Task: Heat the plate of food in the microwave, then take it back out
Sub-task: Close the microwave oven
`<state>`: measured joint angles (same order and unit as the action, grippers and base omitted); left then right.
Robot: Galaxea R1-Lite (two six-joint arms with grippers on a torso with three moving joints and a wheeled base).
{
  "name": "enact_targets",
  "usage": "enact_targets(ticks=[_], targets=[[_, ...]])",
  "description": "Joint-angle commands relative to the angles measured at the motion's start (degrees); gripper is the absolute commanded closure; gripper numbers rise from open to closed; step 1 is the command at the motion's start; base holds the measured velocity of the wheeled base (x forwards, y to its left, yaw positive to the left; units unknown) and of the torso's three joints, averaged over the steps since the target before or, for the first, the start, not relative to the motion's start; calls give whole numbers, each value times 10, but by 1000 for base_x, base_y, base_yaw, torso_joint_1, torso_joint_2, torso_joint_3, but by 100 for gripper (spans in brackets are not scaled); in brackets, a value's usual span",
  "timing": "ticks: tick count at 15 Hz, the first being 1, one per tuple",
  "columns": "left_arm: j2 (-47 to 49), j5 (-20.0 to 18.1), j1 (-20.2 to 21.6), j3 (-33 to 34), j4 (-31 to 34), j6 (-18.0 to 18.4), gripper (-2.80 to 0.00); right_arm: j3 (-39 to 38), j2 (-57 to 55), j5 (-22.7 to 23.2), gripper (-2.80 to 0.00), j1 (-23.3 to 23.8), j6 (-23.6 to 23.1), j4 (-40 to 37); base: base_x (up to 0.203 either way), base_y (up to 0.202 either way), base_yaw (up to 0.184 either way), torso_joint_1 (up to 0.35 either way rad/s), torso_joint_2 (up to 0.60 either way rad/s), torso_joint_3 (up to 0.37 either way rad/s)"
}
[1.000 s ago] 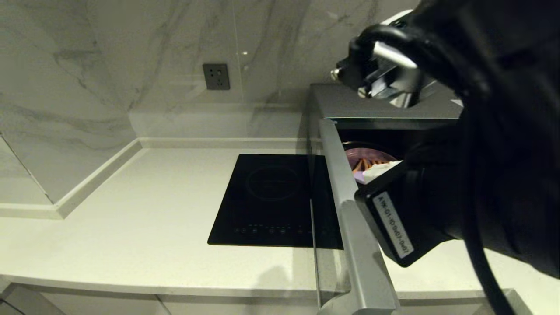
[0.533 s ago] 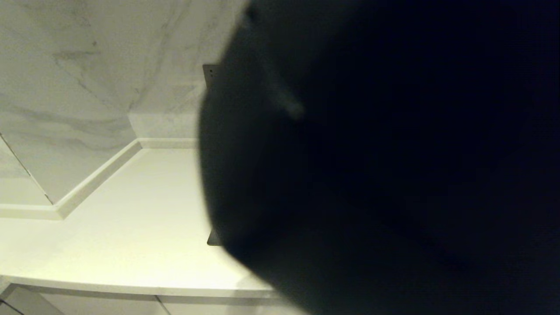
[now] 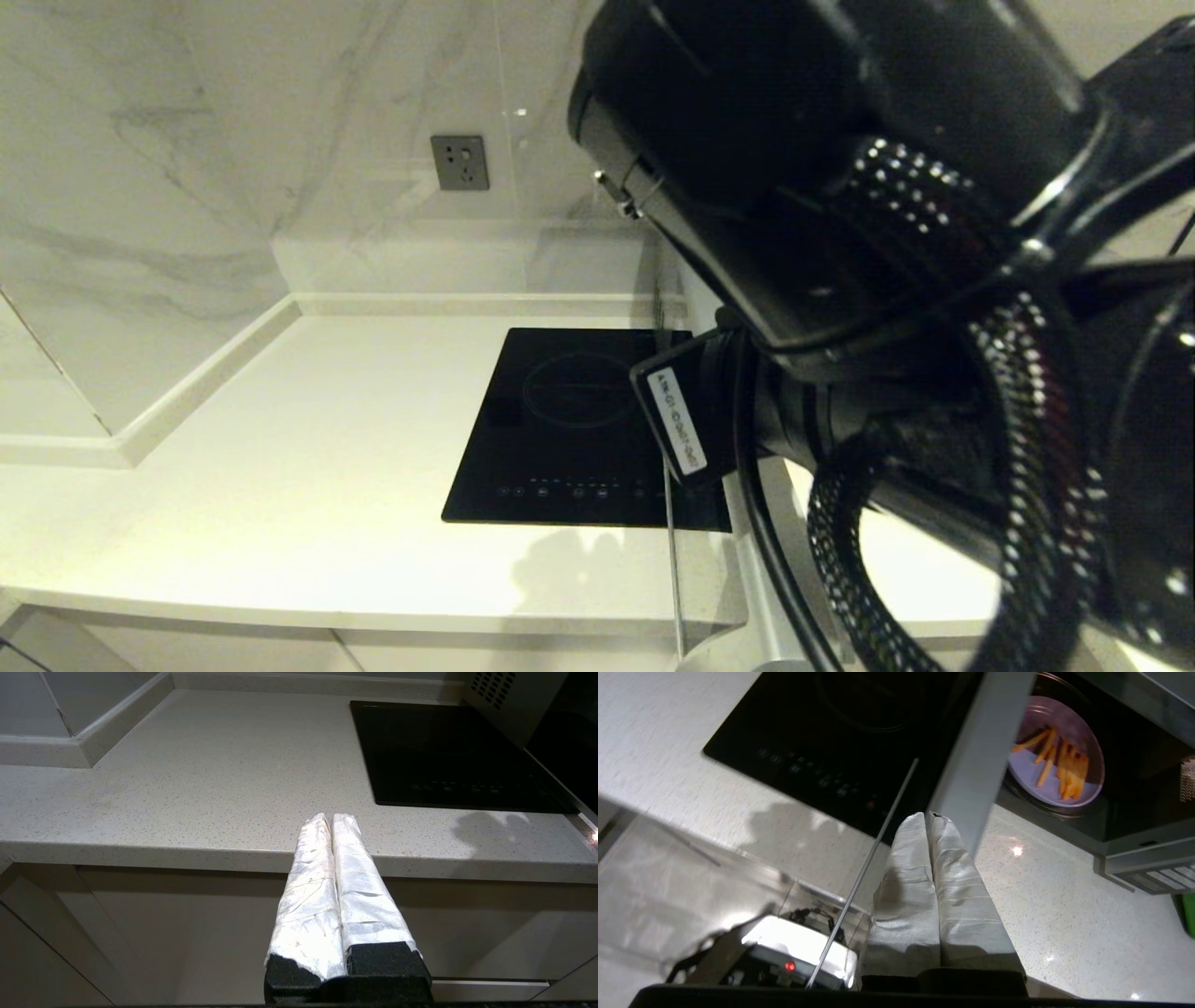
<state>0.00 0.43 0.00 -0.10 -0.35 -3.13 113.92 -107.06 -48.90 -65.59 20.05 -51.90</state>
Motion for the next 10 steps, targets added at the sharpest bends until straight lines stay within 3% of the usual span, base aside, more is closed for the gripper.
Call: enact_targets(ticks=[1,4,6,10], targets=[[0,0,0,0,0,0,0,1,0,-3,0,55,1,20,0,0,0,0,0,0],[0,0,0,0,0,0,0,1,18,7,0,125,-20,100,0,0,0,0,0,0],[0,0,0,0,0,0,0,0,40,32,0,163,-53,111,0,0,0,0,0,0],[0,0,0,0,0,0,0,-3,105,126,0,228,-271,73,0,0,0,0,0,0]])
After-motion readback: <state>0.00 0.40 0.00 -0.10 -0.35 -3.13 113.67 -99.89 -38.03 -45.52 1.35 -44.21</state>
